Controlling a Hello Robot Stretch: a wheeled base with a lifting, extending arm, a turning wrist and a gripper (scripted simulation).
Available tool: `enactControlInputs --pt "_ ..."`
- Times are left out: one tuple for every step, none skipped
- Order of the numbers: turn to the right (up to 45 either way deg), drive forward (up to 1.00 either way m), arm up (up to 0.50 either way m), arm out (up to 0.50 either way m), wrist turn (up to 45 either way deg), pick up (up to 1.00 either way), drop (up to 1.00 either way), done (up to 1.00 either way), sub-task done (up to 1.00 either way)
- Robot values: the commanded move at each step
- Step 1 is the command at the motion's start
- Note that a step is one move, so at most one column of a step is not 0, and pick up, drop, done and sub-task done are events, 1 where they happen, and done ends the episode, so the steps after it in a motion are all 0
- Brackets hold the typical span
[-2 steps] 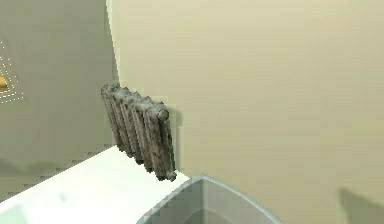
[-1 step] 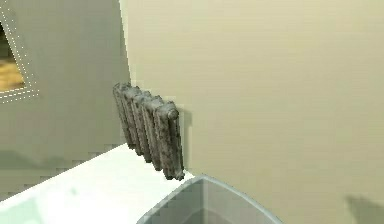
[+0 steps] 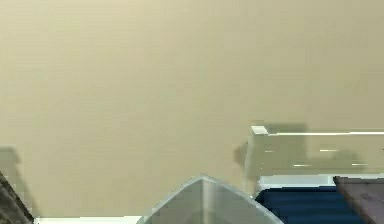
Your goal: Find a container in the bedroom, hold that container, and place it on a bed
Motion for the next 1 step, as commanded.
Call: enactControlInputs --pt "30.0 0.00 0.00 0.00 0.0 0.00 0.00 0.00 0.00"
